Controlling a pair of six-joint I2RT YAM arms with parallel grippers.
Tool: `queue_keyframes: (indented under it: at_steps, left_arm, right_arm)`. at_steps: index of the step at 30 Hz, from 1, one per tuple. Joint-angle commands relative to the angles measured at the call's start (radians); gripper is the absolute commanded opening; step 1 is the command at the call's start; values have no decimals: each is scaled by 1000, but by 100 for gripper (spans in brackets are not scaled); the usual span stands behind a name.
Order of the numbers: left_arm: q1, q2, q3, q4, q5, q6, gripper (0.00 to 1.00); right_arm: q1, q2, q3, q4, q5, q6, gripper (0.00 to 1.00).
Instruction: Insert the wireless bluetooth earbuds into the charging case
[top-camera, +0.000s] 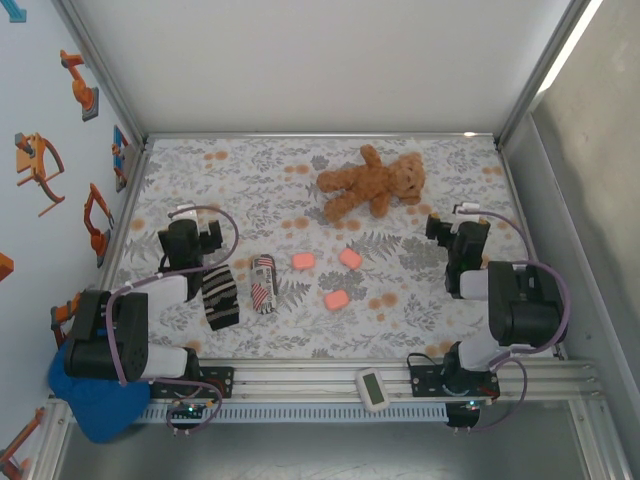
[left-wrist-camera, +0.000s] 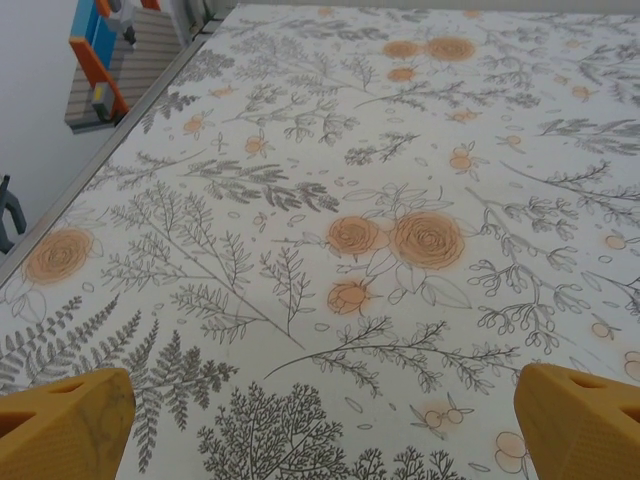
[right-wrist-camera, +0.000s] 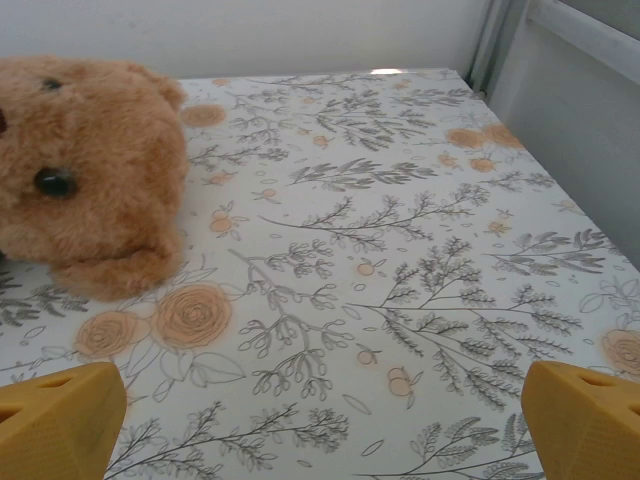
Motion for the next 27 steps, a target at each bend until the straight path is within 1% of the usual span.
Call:
queue_keyframes:
  at_steps: [1, 3, 4, 5, 7, 8, 9, 12, 15, 17, 27]
  left_arm:
    - [7, -9, -50, 164, 64, 77, 96]
    - [16, 23, -93, 299, 84, 90, 96]
    - [24, 41, -102, 312, 94, 80, 96]
    - [36, 67, -115, 367, 125, 80, 96]
    - [49, 123, -140, 457, 148, 71, 96]
    - [56, 150, -145, 504, 152, 64, 96]
    - [62, 164, -145, 514, 154, 57, 96]
    - [79, 176, -114, 458, 190, 48, 96]
    - [91, 171, -4, 235, 233, 54, 96]
    - [142, 173, 4, 225, 313, 14, 96]
    - [133, 172, 5, 224, 291, 22, 96]
  right_arm:
    - [-5, -13, 5, -59, -31, 34, 100]
    - [-5, -13, 5, -58, -31, 34, 100]
    - [-5, -13, 5, -59, -31, 34, 100]
    - [-5, -13, 5, -59, -31, 33, 100]
    - [-5, -13, 5, -58, -30, 33, 100]
    - [-4, -13, 5, -58, -31, 32, 100]
    - [-4, -13, 4, -59, -31, 32, 100]
    - [-5, -12, 5, -60, -29, 32, 100]
    - [-4, -12, 5, -60, -30, 33, 100]
    - [-4, -12, 5, -59, -29, 33, 100]
    - [-4, -12, 6, -59, -29, 32, 100]
